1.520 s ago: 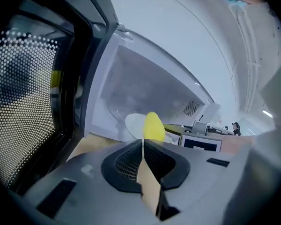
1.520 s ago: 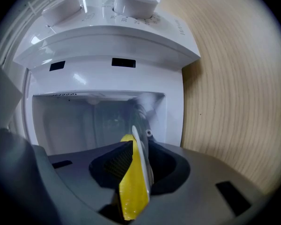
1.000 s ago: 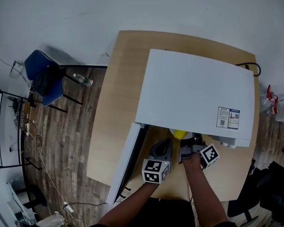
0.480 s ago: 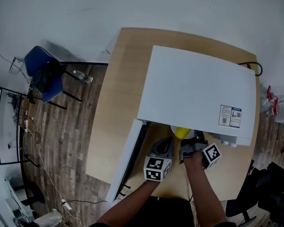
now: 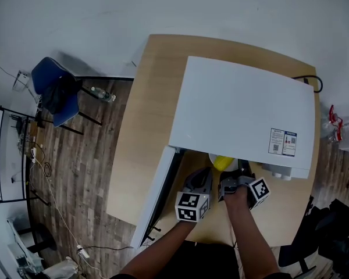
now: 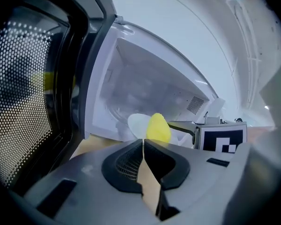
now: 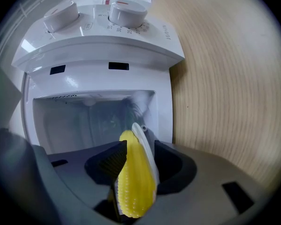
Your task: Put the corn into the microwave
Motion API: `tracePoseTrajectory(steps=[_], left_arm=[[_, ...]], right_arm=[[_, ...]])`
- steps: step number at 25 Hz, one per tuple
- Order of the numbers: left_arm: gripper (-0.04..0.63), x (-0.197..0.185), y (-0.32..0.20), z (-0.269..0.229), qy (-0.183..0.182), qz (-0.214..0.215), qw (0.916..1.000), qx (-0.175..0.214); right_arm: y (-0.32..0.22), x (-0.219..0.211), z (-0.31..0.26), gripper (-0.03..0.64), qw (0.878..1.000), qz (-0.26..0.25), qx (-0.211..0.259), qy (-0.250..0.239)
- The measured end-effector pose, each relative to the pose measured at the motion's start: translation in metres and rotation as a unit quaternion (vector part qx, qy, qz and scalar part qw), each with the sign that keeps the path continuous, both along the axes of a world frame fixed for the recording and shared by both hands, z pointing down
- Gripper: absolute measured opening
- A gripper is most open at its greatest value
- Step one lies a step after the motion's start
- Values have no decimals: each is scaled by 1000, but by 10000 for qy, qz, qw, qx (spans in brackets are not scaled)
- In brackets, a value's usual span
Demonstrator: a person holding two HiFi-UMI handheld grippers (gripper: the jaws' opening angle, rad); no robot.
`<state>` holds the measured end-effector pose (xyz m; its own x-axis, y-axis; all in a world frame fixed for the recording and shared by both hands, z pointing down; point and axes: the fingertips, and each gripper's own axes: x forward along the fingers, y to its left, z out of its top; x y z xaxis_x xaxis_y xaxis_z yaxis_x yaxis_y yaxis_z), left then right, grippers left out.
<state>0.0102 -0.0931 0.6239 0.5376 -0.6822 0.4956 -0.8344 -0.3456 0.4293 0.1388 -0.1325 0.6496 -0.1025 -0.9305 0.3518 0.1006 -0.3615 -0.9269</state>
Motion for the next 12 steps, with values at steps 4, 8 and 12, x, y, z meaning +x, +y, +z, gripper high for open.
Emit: tracePoseTrajectory(steps=[4,8,12], left_arm=[[14,-4,5,2,-8,-66,10000,-54],[14,-5,10,4,5,-106,9999,-107],[14,-7,11,4,0,-143,9998,-133]], right_arm=[[1,-3,-1,194,10000,38,-36,-5],[5,-3,-1,112,9990,429,-140,-34],[3,-2,-4,87,9954,955,71,-54]])
